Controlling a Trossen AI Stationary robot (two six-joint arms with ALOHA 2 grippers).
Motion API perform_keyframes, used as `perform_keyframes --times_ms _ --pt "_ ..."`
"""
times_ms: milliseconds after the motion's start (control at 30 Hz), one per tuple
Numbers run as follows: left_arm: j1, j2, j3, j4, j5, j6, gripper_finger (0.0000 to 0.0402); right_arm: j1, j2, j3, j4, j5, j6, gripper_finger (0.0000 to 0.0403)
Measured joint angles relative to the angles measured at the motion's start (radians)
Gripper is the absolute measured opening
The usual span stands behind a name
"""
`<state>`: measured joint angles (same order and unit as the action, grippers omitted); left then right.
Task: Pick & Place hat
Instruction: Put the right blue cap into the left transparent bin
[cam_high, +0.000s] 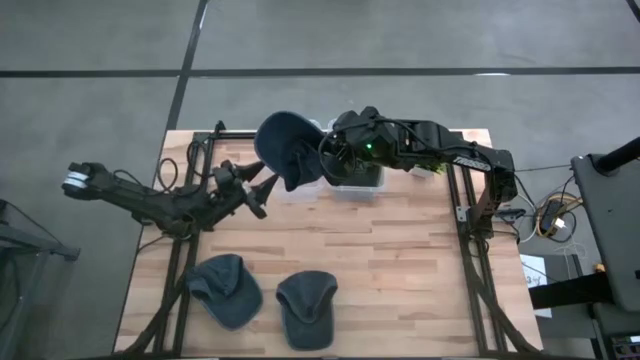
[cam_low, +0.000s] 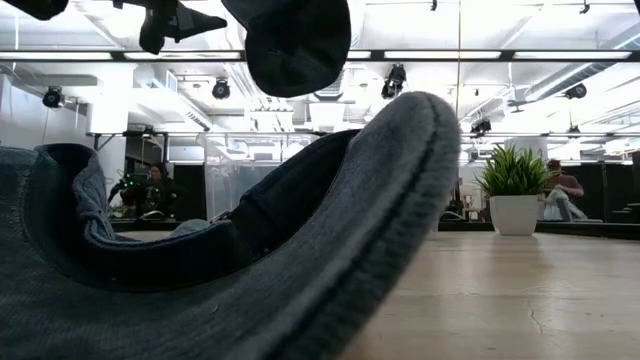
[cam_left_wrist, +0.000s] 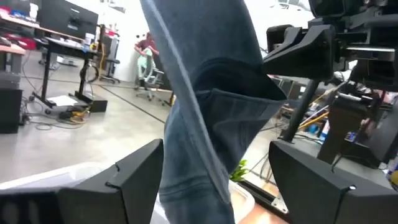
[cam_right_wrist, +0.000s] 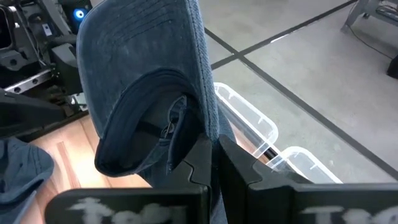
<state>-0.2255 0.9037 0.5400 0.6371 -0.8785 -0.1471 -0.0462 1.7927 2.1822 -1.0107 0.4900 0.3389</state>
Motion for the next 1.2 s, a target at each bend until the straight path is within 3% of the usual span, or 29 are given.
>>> perform_keyframes --times_ms 400,767,967,1200 --pt "0.045 0.024 0.004 0.002 -0.035 -0.029 0.0284 0.0 0.0 0.0 0.001 -0.018 -0.002 0.0008" --pt "0.124 0.024 0.015 0.007 0.111 -0.113 0.027 0.003 0.0 -0.001 0.033 -0.068 -0.002 0.0008" --pt "0.14 0.024 0.015 0.009 0.111 -0.125 0.0191 0.004 0.001 -0.013 0.049 -0.072 -0.005 0.0008" --pt "0.14 0.024 0.015 0.013 0.104 -0.096 0.0018 0.004 0.001 -0.019 0.049 -0.072 -0.028 0.0014"
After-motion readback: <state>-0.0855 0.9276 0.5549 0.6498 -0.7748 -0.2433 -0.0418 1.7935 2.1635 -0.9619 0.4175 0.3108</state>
